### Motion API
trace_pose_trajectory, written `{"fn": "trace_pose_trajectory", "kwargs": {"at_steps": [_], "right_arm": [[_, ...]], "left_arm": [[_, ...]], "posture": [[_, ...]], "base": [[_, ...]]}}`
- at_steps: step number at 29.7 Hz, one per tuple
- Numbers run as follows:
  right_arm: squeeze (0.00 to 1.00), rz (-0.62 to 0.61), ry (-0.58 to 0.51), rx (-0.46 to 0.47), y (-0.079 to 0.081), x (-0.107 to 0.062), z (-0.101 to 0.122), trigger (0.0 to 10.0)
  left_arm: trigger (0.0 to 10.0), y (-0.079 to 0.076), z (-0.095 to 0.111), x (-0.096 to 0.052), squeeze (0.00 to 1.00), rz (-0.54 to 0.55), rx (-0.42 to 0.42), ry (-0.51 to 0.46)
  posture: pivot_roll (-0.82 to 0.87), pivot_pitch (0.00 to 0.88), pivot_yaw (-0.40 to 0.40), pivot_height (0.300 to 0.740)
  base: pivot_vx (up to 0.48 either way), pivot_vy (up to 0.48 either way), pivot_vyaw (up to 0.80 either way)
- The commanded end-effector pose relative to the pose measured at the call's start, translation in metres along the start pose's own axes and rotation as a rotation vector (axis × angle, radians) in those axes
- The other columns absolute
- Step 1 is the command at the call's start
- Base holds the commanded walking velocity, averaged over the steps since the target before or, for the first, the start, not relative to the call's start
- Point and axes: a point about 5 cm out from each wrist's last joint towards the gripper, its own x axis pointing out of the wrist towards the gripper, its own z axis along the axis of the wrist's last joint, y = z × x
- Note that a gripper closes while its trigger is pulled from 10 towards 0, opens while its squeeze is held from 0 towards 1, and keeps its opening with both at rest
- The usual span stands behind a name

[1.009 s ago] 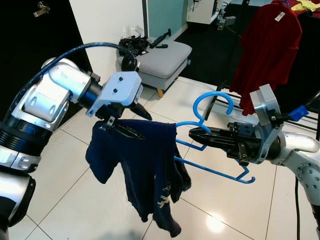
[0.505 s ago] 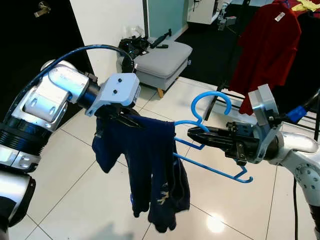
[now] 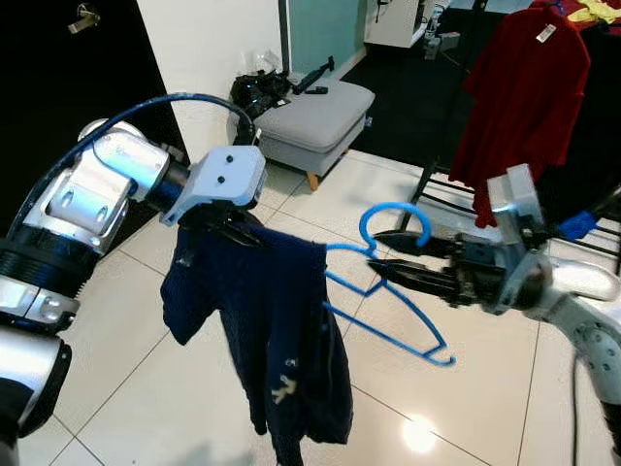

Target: Hang hanger

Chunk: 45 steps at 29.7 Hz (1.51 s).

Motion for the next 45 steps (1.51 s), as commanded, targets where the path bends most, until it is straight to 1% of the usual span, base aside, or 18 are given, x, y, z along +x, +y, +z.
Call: {"fn": "trace_pose_trajectory", "kwargs": {"at_steps": [1,2,4,6,10,13,14,16,17,22,25,26,31,33,34,35,37,45], "right_arm": [[1.0,-0.088,-0.008,-0.033,-0.007,-0.017,0.004,10.0],[1.0,-0.088,-0.008,-0.033,-0.007,-0.017,0.004,10.0],[1.0,-0.233,-0.015,-0.052,-0.014,-0.05,0.009,10.0],[1.0,-0.233,-0.015,-0.052,-0.014,-0.05,0.009,10.0],[1.0,-0.376,-0.057,-0.027,-0.01,-0.078,0.002,10.0],[1.0,-0.424,-0.1,-0.013,-0.007,-0.083,-0.002,10.0],[0.73,-0.461,-0.173,0.038,-0.004,-0.082,-0.01,10.0],[0.73,-0.462,-0.201,0.067,-0.001,-0.08,-0.014,10.0],[0.0,-0.437,-0.217,0.105,0.004,-0.077,-0.02,10.0],[0.0,-0.373,-0.182,0.19,0.018,-0.061,-0.042,10.0],[0.0,-0.379,-0.191,0.208,0.019,-0.057,-0.046,10.0],[0.0,-0.383,-0.237,0.227,0.016,-0.055,-0.046,10.0],[0.0,-0.383,-0.235,0.216,0.014,-0.054,-0.046,10.0],[0.0,-0.381,-0.255,0.206,0.012,-0.053,-0.042,10.0],[0.0,-0.381,-0.255,0.206,0.012,-0.053,-0.042,10.0],[0.0,-0.373,-0.276,0.204,0.012,-0.053,-0.038,10.0],[0.0,-0.362,-0.281,0.202,0.012,-0.051,-0.037,10.0],[0.0,-0.312,-0.291,0.195,0.015,-0.042,-0.032,10.0]], "left_arm": [[0.0,0.006,0.003,-0.009,0.0,0.06,0.016,-0.002],[0.0,0.006,0.003,-0.009,0.0,0.06,0.016,-0.002],[0.0,0.012,0.001,-0.02,0.0,0.157,-0.005,-0.026],[0.0,0.012,0.001,-0.02,0.0,0.157,-0.005,-0.026],[0.0,0.025,0.006,-0.035,0.0,0.321,-0.028,-0.105],[0.0,0.031,0.009,-0.042,0.0,0.384,-0.033,-0.136],[0.0,0.036,0.014,-0.051,0.0,0.435,-0.033,-0.183],[0.0,0.038,0.017,-0.054,0.0,0.45,-0.032,-0.204],[0.0,0.04,0.022,-0.057,0.0,0.473,-0.023,-0.237],[0.0,0.051,0.043,-0.067,0.0,0.529,0.018,-0.344],[0.0,0.054,0.05,-0.069,0.0,0.544,0.041,-0.355],[0.0,0.06,0.062,-0.072,0.0,0.571,0.072,-0.393],[0.0,0.067,0.083,-0.077,0.0,0.586,0.107,-0.486],[7.8,0.07,0.094,-0.08,0.0,0.571,0.12,-0.552],[7.8,0.07,0.094,-0.08,0.0,0.571,0.12,-0.552],[9.5,0.07,0.098,-0.08,0.0,0.55,0.125,-0.574],[10.0,0.07,0.1,-0.08,0.0,0.543,0.125,-0.59],[10.0,0.07,0.106,-0.08,0.0,0.529,0.127,-0.622]], "posture": [[0.02,0.127,0.082,0.74],[0.02,0.127,0.082,0.74],[0.01,0.133,0.083,0.74],[0.01,0.133,0.083,0.74],[0.0,0.141,0.085,0.74],[0.0,0.141,0.085,0.74],[0.0,0.143,0.087,0.74],[0.0,0.143,0.087,0.74],[0.0,0.145,0.084,0.74],[0.0,0.145,0.083,0.74],[0.0,0.144,0.08,0.74],[0.01,0.14,0.077,0.74],[0.01,0.133,0.074,0.74],[0.01,0.126,0.073,0.74],[0.01,0.126,0.073,0.74],[0.01,0.122,0.074,0.74],[0.01,0.122,0.074,0.74],[0.0,0.115,0.075,0.74]], "base": [[0.0,0.0,0.0],[0.0,0.0,0.0],[0.0,0.0,0.0],[0.0,0.0,0.0],[0.0,0.0,0.0],[0.0,0.0,0.0],[0.0,0.0,0.0],[0.0,0.0,0.0],[0.0,0.0,0.0],[0.0,0.0,0.0],[0.0,0.0,0.0],[0.0,0.0,0.0],[0.0,0.0,0.0],[0.0,0.0,0.0],[0.0,0.0,0.0],[0.0,0.0,0.0],[0.0,0.0,0.0],[0.0,0.0,0.0]]}}
